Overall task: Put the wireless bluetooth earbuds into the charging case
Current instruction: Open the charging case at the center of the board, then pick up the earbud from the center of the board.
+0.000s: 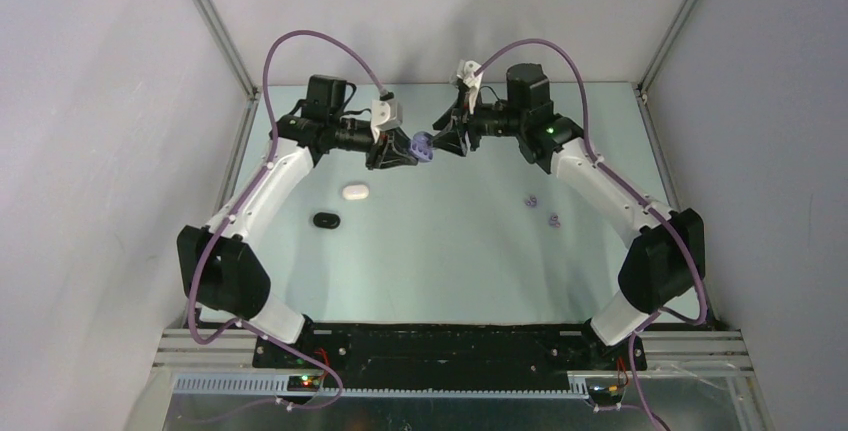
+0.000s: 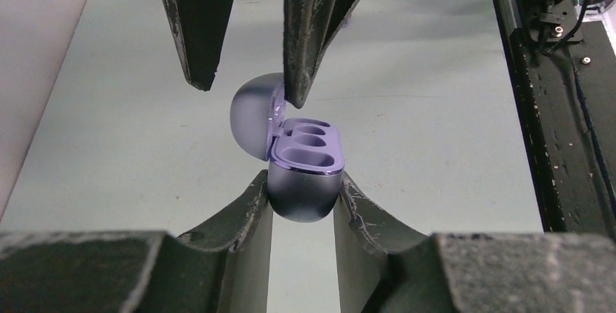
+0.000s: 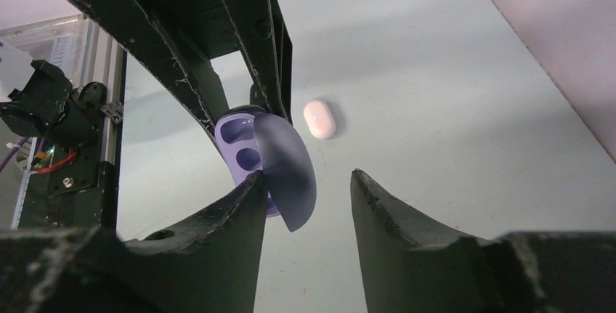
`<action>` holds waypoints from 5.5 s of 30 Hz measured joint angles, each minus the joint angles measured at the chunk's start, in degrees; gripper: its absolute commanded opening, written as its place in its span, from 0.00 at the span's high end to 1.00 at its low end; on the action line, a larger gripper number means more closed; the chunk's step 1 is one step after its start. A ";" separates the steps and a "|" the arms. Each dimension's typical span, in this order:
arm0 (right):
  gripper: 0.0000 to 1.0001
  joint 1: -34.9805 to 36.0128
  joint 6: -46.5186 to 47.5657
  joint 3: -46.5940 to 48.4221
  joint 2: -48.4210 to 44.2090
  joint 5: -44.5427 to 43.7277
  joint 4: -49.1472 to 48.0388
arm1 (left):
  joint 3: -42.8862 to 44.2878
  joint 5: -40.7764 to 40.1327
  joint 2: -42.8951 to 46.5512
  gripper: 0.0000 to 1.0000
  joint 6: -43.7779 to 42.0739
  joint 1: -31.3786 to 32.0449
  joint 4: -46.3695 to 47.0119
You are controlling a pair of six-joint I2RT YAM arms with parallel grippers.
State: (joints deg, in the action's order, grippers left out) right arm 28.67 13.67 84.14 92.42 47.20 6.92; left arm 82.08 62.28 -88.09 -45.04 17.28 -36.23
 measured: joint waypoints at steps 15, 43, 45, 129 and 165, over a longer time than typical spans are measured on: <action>0.40 -6.64 4.37 3.02 -10.19 3.98 13.60 | -10.19 2.03 0.13 1.00 26.34 -2.34 23.45; 0.79 -23.06 -5.55 -18.47 -5.01 -25.77 35.52 | -23.28 -4.63 10.54 1.00 60.06 -3.43 54.93; 0.77 -22.32 -5.25 -18.47 -3.72 -25.73 34.03 | -23.28 -4.87 10.54 1.00 60.06 -3.43 54.93; 0.78 -15.04 91.54 -7.85 15.32 -32.30 45.40 | -23.26 -4.92 11.61 0.99 50.99 -6.62 41.88; 0.88 -14.16 82.49 -6.01 17.73 -33.20 39.91 | -23.04 -4.98 11.37 0.98 49.96 -6.97 39.91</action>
State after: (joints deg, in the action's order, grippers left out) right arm 14.50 96.16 78.13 110.15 14.00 46.83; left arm 59.05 57.30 -76.73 4.93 10.31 3.68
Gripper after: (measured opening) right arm 0.128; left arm 0.347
